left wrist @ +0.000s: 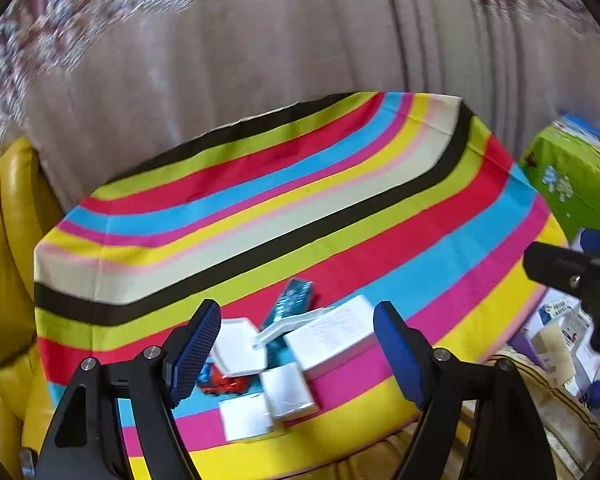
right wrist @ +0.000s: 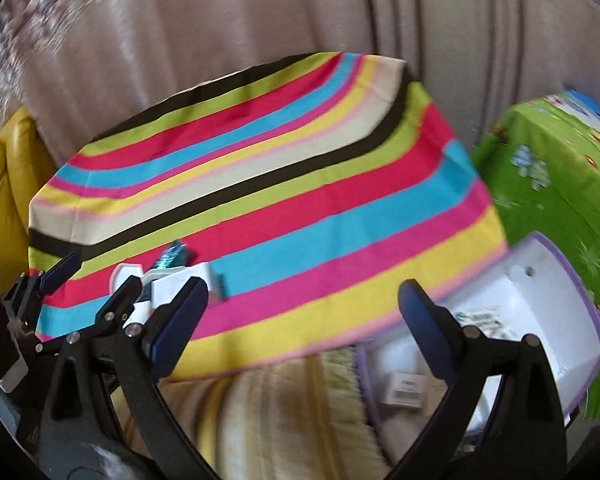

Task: Organize rigid objects
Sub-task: 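Move both open tools back over the striped table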

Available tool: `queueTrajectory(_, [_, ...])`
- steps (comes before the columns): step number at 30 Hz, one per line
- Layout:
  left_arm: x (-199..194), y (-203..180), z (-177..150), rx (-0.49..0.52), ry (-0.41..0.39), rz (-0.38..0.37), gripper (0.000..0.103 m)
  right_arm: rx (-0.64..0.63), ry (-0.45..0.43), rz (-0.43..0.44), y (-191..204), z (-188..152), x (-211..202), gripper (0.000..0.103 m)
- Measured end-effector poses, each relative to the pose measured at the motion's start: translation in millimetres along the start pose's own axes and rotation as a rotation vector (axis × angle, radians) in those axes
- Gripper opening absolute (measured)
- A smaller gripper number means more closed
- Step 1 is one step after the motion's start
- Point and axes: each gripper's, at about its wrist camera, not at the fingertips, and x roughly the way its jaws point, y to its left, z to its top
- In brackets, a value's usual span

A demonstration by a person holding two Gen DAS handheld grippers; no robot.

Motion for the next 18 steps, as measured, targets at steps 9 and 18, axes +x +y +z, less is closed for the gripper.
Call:
queueTrajectory(9, [12.6, 41.0, -8.9, -0.098, 0.043, 0.021, 0.079, 0.001, 0.026, 0.062, 50.4, 3.3, 32.5, 0.097])
queueTrajectory(18, [29.7, 92.6, -38.3, -0.272, 0.139, -0.122, 0.079, -0.073, 0.087, 0.106, 73.0, -19.0, 65.9, 0.097])
